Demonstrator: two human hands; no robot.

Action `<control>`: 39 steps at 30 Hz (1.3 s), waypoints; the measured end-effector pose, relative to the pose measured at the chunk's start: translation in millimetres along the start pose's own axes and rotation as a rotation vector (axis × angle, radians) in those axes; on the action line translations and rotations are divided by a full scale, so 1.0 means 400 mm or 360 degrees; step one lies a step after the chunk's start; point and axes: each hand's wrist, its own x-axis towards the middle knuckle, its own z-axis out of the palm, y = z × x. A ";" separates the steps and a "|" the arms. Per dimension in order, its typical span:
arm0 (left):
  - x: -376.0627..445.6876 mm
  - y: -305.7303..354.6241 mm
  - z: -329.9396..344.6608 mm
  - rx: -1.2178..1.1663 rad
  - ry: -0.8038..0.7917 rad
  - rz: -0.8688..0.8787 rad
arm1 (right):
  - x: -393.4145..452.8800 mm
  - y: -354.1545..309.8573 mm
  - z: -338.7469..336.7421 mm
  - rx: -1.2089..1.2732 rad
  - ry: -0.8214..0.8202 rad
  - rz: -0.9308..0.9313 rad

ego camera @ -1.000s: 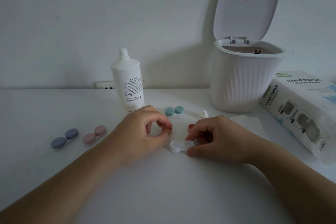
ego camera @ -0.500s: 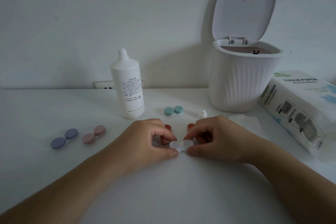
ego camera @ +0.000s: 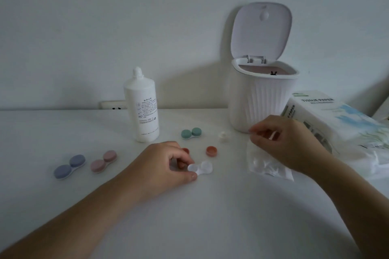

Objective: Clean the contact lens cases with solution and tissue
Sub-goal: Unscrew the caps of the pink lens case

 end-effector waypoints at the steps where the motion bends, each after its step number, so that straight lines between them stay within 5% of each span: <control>1: 0.001 -0.001 0.000 -0.0007 -0.0002 -0.0007 | -0.011 0.014 -0.004 -0.0070 0.0003 0.0039; 14: -0.006 0.020 -0.019 -0.0101 0.0132 -0.0106 | -0.079 0.065 0.052 -0.0229 -0.0089 0.0060; 39: 0.329 0.283 -0.113 -0.1130 0.0333 -0.0374 | -0.077 0.077 0.058 -0.0049 0.0001 0.0036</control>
